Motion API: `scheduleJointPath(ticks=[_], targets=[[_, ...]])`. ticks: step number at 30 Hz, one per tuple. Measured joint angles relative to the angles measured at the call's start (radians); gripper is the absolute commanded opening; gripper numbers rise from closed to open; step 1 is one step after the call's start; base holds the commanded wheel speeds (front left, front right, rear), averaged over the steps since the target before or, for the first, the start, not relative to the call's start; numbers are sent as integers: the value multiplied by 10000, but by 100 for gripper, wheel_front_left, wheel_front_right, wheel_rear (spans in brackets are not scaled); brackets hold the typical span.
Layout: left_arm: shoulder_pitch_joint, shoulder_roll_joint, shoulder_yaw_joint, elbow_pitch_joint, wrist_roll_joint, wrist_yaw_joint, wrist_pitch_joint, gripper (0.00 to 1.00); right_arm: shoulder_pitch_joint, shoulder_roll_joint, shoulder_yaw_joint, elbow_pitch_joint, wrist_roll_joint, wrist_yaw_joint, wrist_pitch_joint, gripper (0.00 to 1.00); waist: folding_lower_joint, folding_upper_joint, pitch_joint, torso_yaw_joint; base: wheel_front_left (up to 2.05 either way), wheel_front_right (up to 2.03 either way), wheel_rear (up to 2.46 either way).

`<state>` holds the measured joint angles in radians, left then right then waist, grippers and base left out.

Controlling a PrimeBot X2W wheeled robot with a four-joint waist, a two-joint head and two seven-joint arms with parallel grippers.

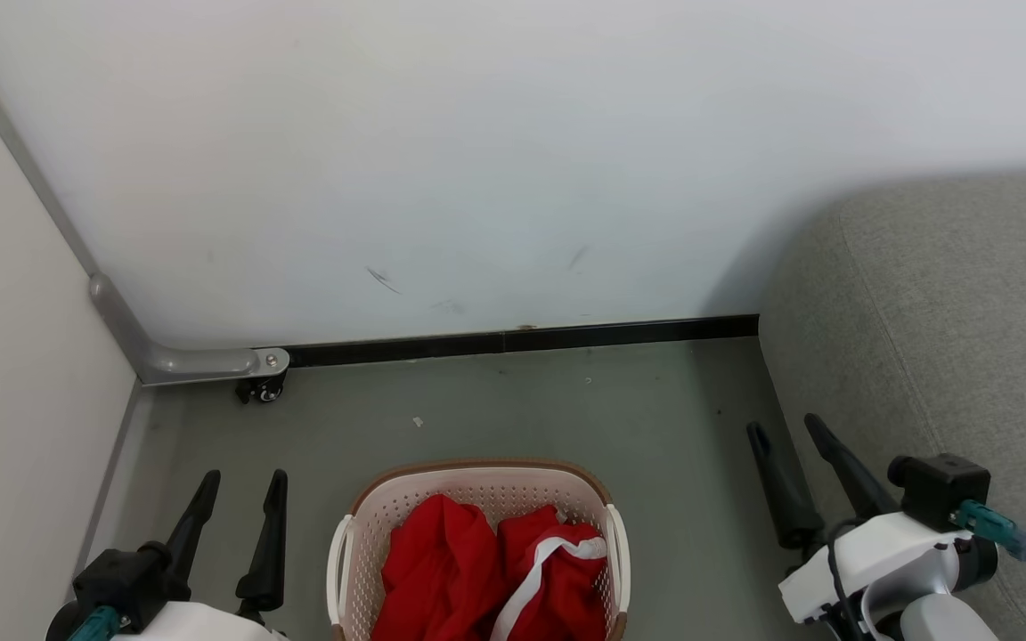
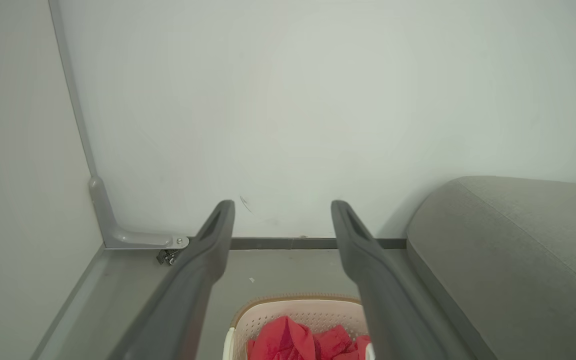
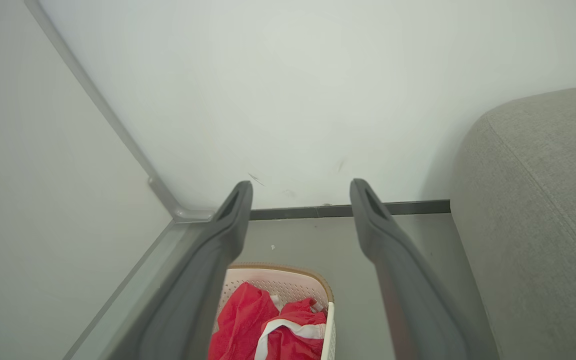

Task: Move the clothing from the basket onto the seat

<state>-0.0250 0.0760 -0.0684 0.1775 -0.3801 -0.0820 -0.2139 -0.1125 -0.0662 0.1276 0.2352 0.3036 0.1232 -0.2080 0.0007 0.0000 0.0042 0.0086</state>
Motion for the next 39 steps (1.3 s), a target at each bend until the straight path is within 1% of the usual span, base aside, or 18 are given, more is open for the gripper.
scheduleJointPath(ticks=[15,30,39], targets=[[1,-4,-44,-128,1476,-13,-355,100,-5,6,268,-121,-1678,2,-416,100,0,0,29,-14,0,0,0],[0,-67,-17,-102,1492,-96,-355,100,-164,23,219,-268,-1733,2,-418,100,-1,0,136,20,0,0,0],[1,-90,-221,270,1494,-190,-355,100,-165,36,151,-311,-1814,2,-420,100,-2,0,250,20,0,0,0]])
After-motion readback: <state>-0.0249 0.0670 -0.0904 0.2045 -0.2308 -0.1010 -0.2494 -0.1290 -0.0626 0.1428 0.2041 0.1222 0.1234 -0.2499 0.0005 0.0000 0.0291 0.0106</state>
